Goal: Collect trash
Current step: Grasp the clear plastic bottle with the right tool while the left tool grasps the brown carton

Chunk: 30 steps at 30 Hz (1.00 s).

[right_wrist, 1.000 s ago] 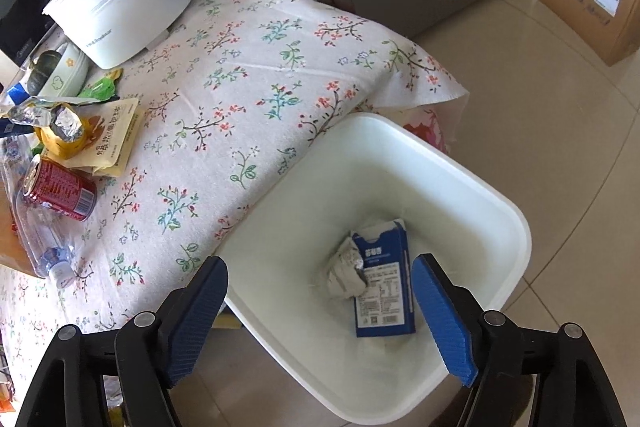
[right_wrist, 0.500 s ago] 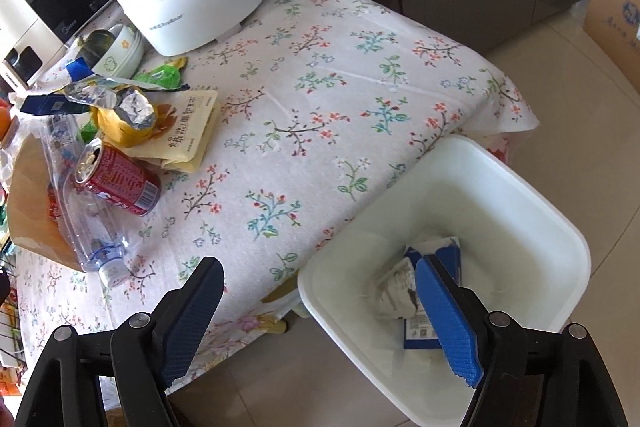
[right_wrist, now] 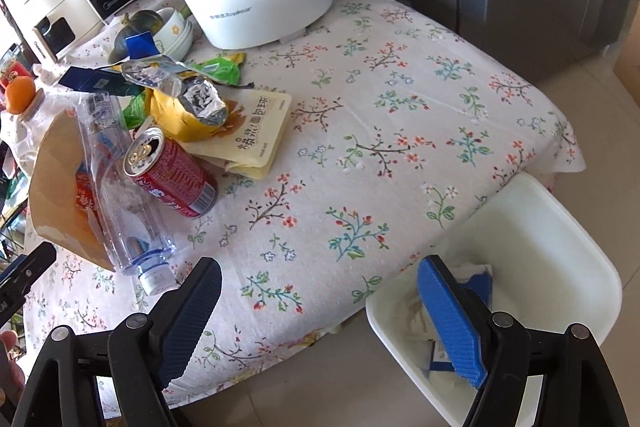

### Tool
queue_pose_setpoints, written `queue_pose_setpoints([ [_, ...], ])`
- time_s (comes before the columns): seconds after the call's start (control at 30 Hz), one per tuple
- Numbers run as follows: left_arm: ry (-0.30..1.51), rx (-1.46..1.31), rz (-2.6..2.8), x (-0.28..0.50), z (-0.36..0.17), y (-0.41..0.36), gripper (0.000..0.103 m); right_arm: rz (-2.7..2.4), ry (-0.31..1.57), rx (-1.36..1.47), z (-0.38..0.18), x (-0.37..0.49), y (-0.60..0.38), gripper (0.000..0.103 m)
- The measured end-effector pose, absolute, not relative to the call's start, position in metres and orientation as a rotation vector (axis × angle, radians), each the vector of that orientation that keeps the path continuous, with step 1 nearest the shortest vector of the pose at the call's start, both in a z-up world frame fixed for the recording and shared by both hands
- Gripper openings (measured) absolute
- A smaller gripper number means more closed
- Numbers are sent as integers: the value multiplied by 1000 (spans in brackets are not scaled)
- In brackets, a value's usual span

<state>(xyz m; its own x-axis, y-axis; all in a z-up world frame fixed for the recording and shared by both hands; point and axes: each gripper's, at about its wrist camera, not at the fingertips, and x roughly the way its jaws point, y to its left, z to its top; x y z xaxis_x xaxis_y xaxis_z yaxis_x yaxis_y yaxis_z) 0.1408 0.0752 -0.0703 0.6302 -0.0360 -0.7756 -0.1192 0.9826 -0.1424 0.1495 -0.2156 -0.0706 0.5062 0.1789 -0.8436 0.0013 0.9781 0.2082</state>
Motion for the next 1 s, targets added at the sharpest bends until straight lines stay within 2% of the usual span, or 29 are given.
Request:
queue_pose_setpoints([
  [0.13, 884, -200, 70, 148, -74, 77, 87, 119, 1028, 164, -70, 150, -207, 85],
  [0.23, 878, -216, 75, 151, -75, 79, 79, 123, 1027, 151, -70, 149, -204, 85],
  [0.33, 877, -245, 77, 153, -76, 83, 59, 125, 1027, 149, -71, 149, -204, 85],
  [0.4, 877, -266, 76, 153, -75, 87, 39, 124, 1027, 149, -71, 149, -204, 85],
  [0.57, 859, -286, 109, 148, -71, 100, 8, 124, 1027, 150, -72, 149, -204, 85],
  [0.7, 814, -324, 166, 139, -62, 121, 0, 124, 1026, 149, -73, 148, -203, 85],
  [1.0, 692, -401, 209, 110, -31, 170, 0, 170, 1028, 92, -79, 153, -169, 85],
])
